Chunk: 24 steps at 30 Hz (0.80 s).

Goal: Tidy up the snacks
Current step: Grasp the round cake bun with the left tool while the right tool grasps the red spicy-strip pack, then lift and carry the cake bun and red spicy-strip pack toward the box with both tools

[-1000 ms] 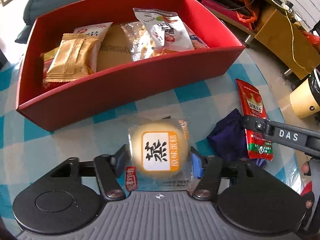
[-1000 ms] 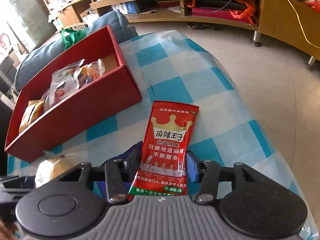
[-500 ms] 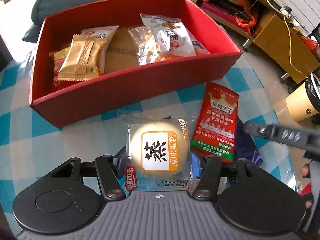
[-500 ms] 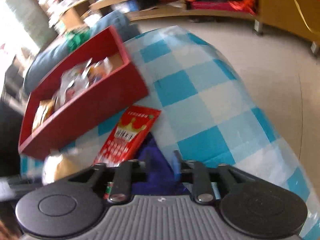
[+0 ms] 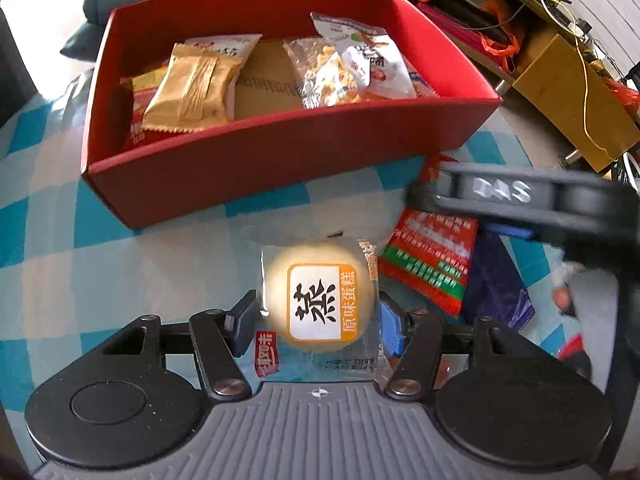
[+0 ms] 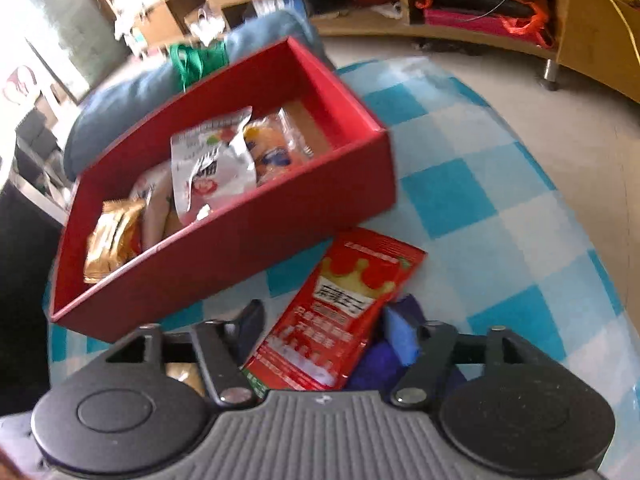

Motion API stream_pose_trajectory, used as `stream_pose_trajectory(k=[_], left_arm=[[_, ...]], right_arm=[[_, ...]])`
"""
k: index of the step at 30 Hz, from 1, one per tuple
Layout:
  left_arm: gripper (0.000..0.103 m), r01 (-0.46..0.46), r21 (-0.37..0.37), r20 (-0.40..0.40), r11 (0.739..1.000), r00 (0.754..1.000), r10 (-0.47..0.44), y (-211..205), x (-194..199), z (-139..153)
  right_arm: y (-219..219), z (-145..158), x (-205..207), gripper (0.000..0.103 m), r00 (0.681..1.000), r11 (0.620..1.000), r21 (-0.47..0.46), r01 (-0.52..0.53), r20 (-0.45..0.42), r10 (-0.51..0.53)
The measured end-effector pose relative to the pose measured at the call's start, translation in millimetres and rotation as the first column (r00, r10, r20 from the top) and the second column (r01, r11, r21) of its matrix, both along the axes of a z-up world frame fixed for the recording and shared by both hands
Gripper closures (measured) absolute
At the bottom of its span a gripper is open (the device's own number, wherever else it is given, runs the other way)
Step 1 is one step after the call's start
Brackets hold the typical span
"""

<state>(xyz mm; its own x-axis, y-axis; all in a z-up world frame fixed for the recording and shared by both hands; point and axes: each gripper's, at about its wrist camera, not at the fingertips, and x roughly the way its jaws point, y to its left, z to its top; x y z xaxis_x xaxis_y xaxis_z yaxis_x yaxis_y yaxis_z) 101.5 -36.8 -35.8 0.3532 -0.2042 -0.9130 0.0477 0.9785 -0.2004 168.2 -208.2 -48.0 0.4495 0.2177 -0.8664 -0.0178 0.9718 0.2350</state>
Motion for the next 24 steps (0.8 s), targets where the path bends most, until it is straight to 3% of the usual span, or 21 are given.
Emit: stream_pose_trajectory(k=[5,6,8,12,19,22,24], left_arm=[[0.032,0.030,0.022,0.004,0.999,1.000,-0.031,-3,-4,-2],[0.030,0.035,0.027,0.001,0.999,0.999,-0.035,-4,-5,-2],[0.029,0.045,0.023,0.002,0.999,0.999,-0.045,-4,-6,-3],[0.027,0.058,0.015,-0.003,0.998,0.998,-0.058,-1,-7,-4],[0.020,0.074,0.023,-0.008,0.997,0.997,-0.074,-6,-4,-5],[0.017,0.075,0.030,-0.006,0.997,0.997,-0.075,-8,-1,-7],[0.014,0.083,0.046,0.000,0.996,0.997,-0.083,-10,1,-9]], right_arm=[[20,-15,2,0.022,0.996,0.978,-0.202,-0.048,0.061,0.062],[17,-16,1,0.023,0.995,0.978,-0.199,-0.057,0.066,0.072],[8,-11,0,0.039,0.994,0.976,-0.201,-0.080,0.062,0.094],[-24,-7,-8,0.052,0.995,0.987,-0.137,-0.081,0.042,0.088],[-41,-6,-7,0.048,0.996,0.994,-0.077,-0.083,0.012,0.084],[-35,-8,-3,0.038,0.993,0.987,-0.113,-0.114,0.009,0.116],[-33,-11,-4,0.037,0.993,0.986,-0.127,-0.108,0.024,0.112]])
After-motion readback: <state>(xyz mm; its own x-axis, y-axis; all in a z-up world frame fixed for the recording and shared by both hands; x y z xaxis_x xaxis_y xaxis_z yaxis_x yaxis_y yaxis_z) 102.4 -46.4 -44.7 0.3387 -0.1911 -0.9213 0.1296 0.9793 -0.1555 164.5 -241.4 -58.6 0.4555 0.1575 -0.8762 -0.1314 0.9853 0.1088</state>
